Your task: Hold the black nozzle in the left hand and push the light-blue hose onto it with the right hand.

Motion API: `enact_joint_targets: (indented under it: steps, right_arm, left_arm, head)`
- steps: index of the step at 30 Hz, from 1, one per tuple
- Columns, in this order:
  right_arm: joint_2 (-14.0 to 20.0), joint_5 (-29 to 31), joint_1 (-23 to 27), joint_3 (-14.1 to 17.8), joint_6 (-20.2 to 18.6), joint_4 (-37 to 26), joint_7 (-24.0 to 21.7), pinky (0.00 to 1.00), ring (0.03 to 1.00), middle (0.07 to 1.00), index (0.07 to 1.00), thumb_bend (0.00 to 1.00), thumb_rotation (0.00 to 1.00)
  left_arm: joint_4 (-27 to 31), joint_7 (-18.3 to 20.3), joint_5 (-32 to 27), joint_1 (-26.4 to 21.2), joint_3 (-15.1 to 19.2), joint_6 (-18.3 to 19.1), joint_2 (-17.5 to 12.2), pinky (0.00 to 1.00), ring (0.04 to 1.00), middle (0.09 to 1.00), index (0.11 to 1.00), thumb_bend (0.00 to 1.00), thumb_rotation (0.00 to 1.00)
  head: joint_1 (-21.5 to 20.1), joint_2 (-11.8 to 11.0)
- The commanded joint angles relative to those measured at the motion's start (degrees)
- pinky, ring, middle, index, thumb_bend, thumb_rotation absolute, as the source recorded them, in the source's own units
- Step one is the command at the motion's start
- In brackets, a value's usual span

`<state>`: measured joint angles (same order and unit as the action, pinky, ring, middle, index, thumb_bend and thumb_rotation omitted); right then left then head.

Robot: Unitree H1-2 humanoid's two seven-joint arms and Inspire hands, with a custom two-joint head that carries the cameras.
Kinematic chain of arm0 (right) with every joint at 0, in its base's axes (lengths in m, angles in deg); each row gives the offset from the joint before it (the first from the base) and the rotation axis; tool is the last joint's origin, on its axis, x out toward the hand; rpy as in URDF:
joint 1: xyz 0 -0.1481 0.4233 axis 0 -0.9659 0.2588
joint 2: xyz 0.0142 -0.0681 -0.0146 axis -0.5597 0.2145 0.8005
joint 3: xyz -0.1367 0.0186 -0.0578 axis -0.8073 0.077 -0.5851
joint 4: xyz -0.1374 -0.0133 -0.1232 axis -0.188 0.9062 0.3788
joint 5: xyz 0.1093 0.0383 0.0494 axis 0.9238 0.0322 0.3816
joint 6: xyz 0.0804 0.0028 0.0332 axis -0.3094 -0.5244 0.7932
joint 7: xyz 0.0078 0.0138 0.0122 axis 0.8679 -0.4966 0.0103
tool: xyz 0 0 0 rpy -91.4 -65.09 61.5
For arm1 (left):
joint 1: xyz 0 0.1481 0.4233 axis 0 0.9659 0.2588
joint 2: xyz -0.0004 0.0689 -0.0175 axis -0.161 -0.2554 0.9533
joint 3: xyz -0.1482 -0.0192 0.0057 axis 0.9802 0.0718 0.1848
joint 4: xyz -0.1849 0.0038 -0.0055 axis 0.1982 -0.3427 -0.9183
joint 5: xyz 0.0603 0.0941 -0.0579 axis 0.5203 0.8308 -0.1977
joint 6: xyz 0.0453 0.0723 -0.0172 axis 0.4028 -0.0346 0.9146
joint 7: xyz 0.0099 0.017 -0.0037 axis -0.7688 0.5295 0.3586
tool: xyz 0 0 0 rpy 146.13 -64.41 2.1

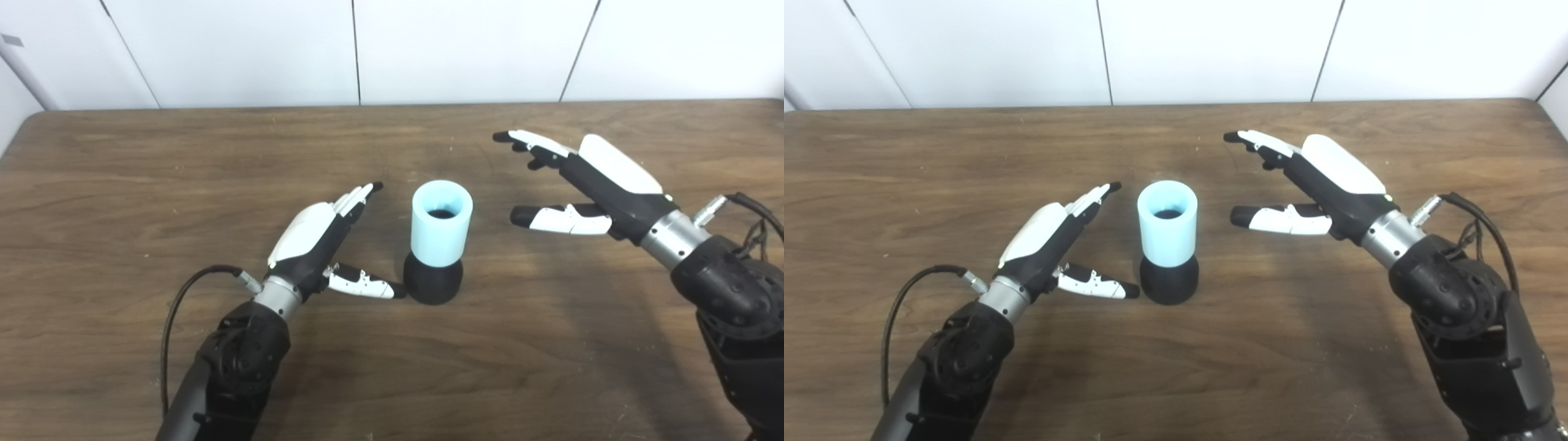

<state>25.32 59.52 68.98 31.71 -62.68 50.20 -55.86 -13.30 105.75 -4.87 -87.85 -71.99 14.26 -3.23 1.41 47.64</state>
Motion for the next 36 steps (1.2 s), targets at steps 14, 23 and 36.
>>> enact_joint_targets:
  steps: [14, 23, 36]
  right_arm:
    - [-7.5, 5.0, -0.4, 3.4, -0.1, 7.8, 9.7, 0.74, 0.871, 0.923, 0.927, 0.49, 0.94]
    - [-15.5, 6.2, -3.5, 7.3, -2.0, 8.9, 18.7, 0.74, 0.856, 0.909, 0.913, 0.51, 0.98]
    - [-23.4, 11.9, -8.1, 11.1, 1.2, 13.3, 28.2, 0.79, 0.87, 0.9, 0.892, 0.5, 1.0]
  left_arm:
    - [0.8, -6.7, -17.8, 1.2, 12.9, -8.0, 0.4, 1.0, 1.0, 0.984, 0.969, 0.99, 0.38]
    - [0.2, -12.2, -19.4, 2.8, 18.6, -5.4, 2.0, 0.93, 0.954, 0.931, 0.935, 0.7, 0.44]
    - [-1.2, -15.5, -28.2, 6.5, 23.6, -3.7, 6.2, 0.93, 0.946, 0.947, 0.961, 0.42, 0.87]
  head:
    - [0.3, -0.3]
    - [-0.4, -0.2]
    - [0.2, -1.7]
